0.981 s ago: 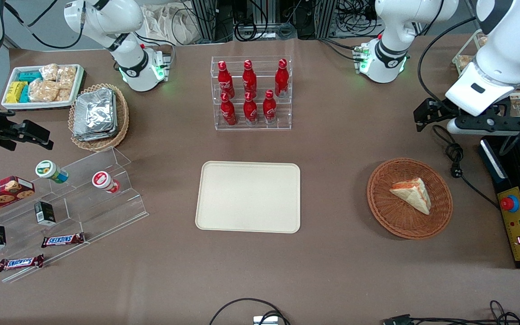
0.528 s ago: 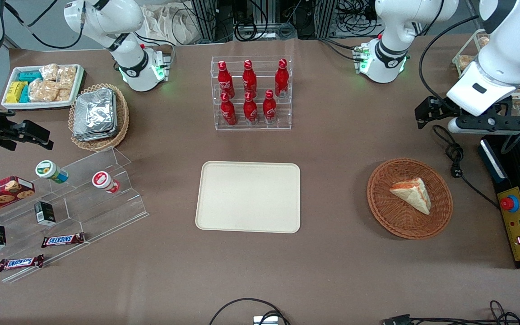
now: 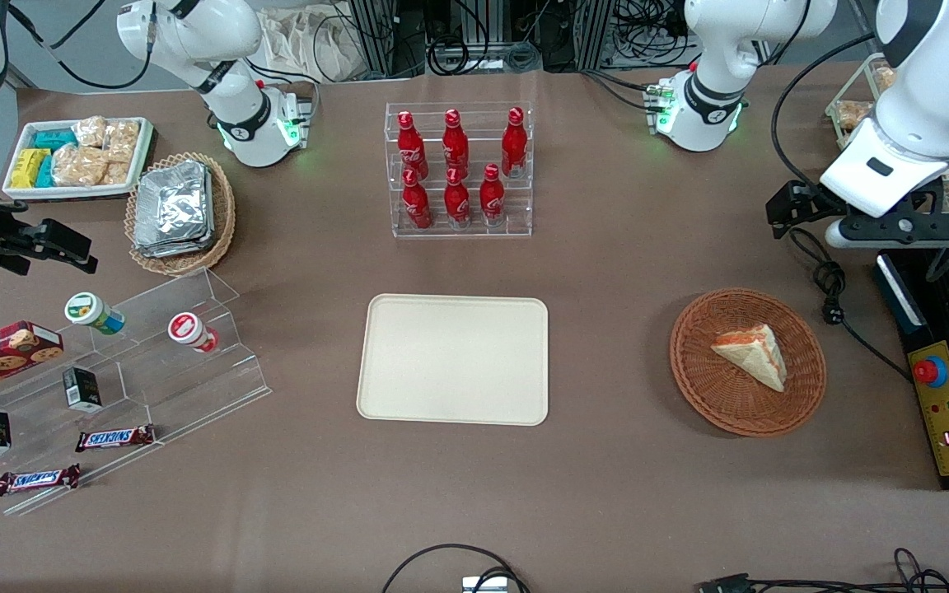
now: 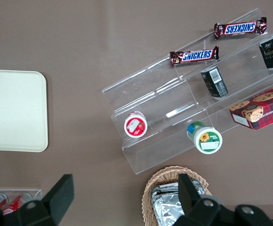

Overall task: Place sandwich from basket to tray
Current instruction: 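Lower the open left gripper down onto the sandwich in the basket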

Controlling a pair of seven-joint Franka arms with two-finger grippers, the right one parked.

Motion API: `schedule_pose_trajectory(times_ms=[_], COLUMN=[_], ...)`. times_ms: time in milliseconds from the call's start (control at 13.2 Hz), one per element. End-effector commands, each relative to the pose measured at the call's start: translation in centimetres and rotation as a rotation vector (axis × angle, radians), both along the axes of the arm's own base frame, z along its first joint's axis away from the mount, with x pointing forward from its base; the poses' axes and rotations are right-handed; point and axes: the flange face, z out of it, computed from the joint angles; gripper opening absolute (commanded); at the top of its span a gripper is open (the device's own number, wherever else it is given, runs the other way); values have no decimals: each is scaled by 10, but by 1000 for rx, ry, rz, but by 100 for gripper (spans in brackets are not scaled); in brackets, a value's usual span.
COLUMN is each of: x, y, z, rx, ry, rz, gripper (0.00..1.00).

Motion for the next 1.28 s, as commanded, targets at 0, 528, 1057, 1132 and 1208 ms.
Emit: schedule_pose_trajectory(times_ms=[0, 528, 1057, 1132, 1208], x=[7, 48, 54, 52, 53], y=[-2, 14, 40, 46, 52], z=[-9, -90, -231, -249, -259], rx=[1, -56, -26, -13, -11], ry=[24, -25, -59, -61, -65], rz=[44, 374, 716, 718, 729], gripper=[100, 100, 100, 100, 100])
